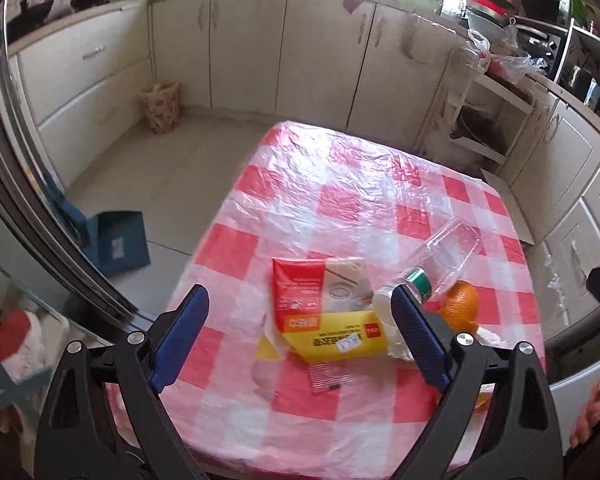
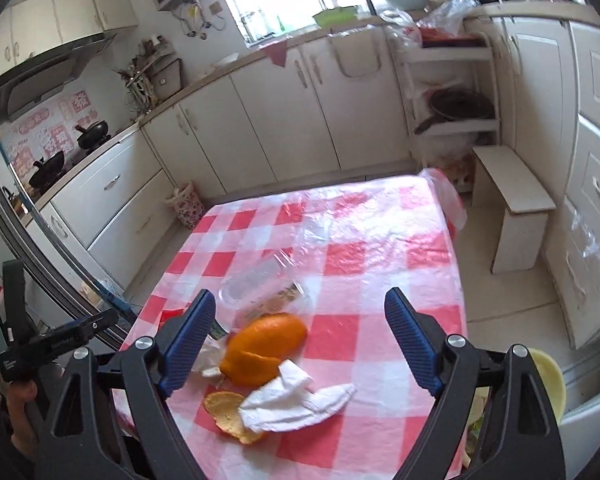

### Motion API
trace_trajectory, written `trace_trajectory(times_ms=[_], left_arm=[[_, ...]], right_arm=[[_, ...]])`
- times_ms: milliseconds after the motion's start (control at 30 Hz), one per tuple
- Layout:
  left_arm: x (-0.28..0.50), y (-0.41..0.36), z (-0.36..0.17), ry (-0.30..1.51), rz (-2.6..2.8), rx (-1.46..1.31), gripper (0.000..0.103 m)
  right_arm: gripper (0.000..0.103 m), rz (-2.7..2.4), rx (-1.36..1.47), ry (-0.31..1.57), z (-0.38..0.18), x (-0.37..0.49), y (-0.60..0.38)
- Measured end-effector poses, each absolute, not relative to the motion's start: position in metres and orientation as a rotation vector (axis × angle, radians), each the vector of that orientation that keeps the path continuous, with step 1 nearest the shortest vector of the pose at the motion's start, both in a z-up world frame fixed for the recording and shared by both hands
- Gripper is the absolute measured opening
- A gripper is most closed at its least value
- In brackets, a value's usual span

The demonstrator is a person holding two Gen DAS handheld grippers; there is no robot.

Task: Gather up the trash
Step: 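Bring both open tools back over the table toward the bottle and tissue, then grasp the clear plastic bottle by its cap with the left tool while the right tool grasps the white tissue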

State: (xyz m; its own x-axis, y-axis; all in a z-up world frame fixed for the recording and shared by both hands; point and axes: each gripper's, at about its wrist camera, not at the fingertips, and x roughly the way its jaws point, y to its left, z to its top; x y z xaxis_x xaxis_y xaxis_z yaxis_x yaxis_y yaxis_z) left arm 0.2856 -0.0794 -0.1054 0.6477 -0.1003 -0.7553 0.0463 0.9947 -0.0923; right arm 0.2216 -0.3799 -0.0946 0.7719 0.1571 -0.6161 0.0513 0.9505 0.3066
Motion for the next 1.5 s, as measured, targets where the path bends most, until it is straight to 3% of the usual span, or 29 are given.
trace_trajectory(times_ms=[167, 567, 967, 1300, 1400, 1500], left_arm=[[0.276, -0.066, -0.091, 0.810, -0.062, 0.002, 0.091], [0.265, -0.075, -0.076, 0.729, -0.044, 0.121, 0.094], [0.278, -0.072, -0.091, 0.808, 0.003, 0.109, 0.094], [0.285, -0.068, -0.106, 0.870, 0.000, 0.089, 0.094], [0.287, -0.072, -0.110, 0.894, -0.019, 0.098, 0.094], [0.288, -0.081, -0.116, 0.924, -0.059, 0.114, 0.094]], right_arm=[[0.087, 0.066, 0.248, 0.642, -0.091, 0.228, -0.351], [0.088, 0.074, 0.198, 0.754, -0.121, 0.244, -0.339], [0.088, 0.085, 0.210, 1.027, -0.180, 0.254, -0.345], [0.087, 0.087, 0.131, 1.114, -0.204, 0.257, -0.333], [0.065, 0.104, 0.096, 1.118, -0.206, 0.254, -0.331], [0.035, 0.129, 0.099, 1.116, -0.204, 0.251, -0.334]])
